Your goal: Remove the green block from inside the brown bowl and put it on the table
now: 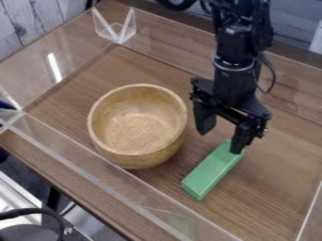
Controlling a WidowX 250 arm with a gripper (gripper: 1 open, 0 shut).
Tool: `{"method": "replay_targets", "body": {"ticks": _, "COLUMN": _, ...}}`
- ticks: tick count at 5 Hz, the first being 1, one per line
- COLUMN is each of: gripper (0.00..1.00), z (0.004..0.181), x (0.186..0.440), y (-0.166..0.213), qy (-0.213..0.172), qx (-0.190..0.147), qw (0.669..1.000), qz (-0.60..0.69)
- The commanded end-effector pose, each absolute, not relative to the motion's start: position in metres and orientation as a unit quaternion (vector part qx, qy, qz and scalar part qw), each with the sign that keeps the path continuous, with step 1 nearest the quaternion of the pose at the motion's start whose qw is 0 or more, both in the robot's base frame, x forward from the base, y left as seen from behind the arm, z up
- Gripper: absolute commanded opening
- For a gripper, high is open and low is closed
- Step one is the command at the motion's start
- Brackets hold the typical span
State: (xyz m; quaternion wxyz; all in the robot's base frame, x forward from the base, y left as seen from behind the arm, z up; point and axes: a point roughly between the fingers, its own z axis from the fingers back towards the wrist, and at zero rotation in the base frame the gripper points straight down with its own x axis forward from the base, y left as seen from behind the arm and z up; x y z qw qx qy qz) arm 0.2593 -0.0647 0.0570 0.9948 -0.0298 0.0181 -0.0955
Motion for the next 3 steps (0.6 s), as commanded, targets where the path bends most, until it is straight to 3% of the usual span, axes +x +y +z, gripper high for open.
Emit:
{"method": "replay_targets", "body": {"ticks": 1, "gripper": 1.0, "z": 0.0652, "x": 0.2649, "y": -0.0669, "qy": -0.002, "qx": -0.03, "qw": 0.994, "qz": -0.101}}
{"method": "replay_targets", "body": {"ticks": 3, "gripper": 1.0, "z": 0.068, "x": 0.2647, "y": -0.066, "qy": -0.007, "qx": -0.03, "qw": 0.994, "qz": -0.1}}
